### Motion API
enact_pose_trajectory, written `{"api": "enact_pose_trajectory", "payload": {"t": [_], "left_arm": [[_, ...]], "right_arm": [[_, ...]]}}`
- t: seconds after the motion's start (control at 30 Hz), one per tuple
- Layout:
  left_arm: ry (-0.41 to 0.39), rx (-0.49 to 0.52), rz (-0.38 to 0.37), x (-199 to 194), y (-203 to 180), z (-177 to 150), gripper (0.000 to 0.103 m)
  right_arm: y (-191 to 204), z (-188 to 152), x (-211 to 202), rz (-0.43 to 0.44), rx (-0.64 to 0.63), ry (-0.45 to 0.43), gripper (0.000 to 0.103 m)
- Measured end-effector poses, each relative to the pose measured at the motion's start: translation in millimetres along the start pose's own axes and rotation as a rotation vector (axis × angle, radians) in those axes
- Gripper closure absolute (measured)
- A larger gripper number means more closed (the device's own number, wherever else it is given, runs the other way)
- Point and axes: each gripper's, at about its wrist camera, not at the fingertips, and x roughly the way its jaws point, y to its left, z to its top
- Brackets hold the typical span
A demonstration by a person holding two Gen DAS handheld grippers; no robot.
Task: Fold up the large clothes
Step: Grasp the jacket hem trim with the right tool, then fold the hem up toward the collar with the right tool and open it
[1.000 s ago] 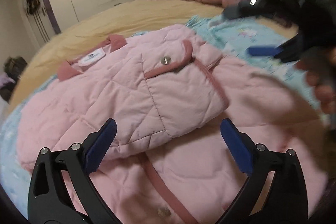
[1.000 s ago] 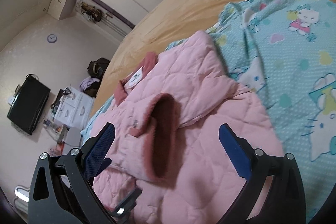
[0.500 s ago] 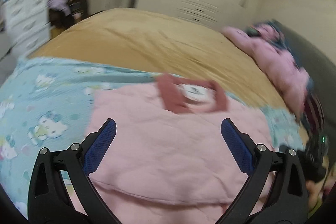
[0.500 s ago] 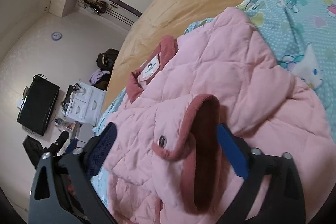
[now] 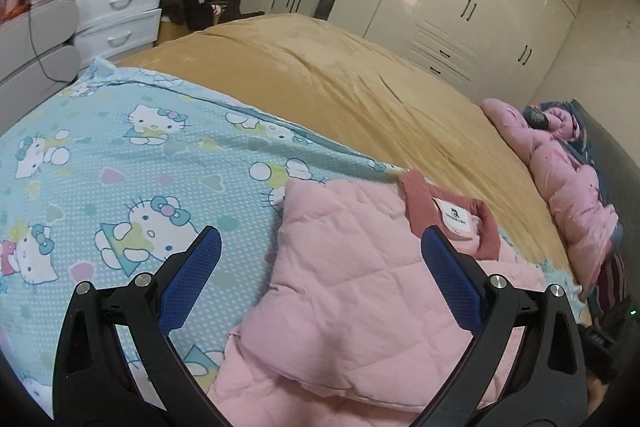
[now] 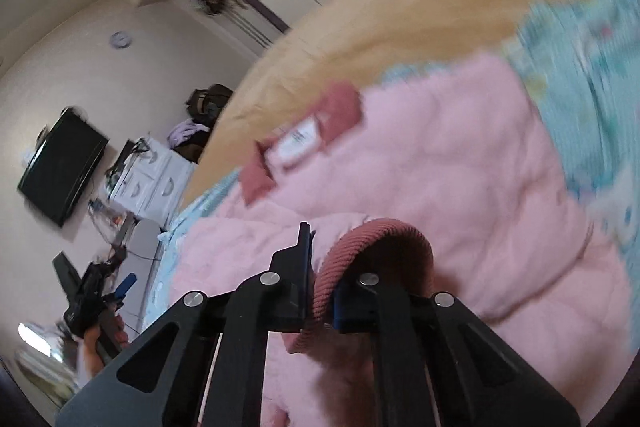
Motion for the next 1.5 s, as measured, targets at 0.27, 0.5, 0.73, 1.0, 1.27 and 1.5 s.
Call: {"api": "enact_pose_trajectory", "payload": {"t": [0.27,0.5,0.73,1.0,1.27,1.5], "left_arm": [[0.009,0.016,-0.022,6,-10,-3,0.009],[0.039,0.159,-0.059,21,-50,-23,0.009],[0.100,0.225,-0.095,43,-69,-45,0.010],[0.157,0.244,-0.171,57,-80,-60,0.046],[0.250,0.270,-0.148,81,-85,-77,0.054],[0.276,0.308,-0.095,96,-85,-87,0.053]], "right_arm": [[48,61,-19,-0.030,-0.217,-0.117,0.097],[27,69,0,-0.102,-0.194,-0.097,0.097],[12,61,12,-0.144,-0.190,-0.082,0.097],[-1,56,19,-0.164,-0.165,-0.070,0.097],[-4,55,26,-0.174,-0.161,-0.054,0.097],[-3,48,26,-0.177,-0.146,-0.016,0.094]]}}
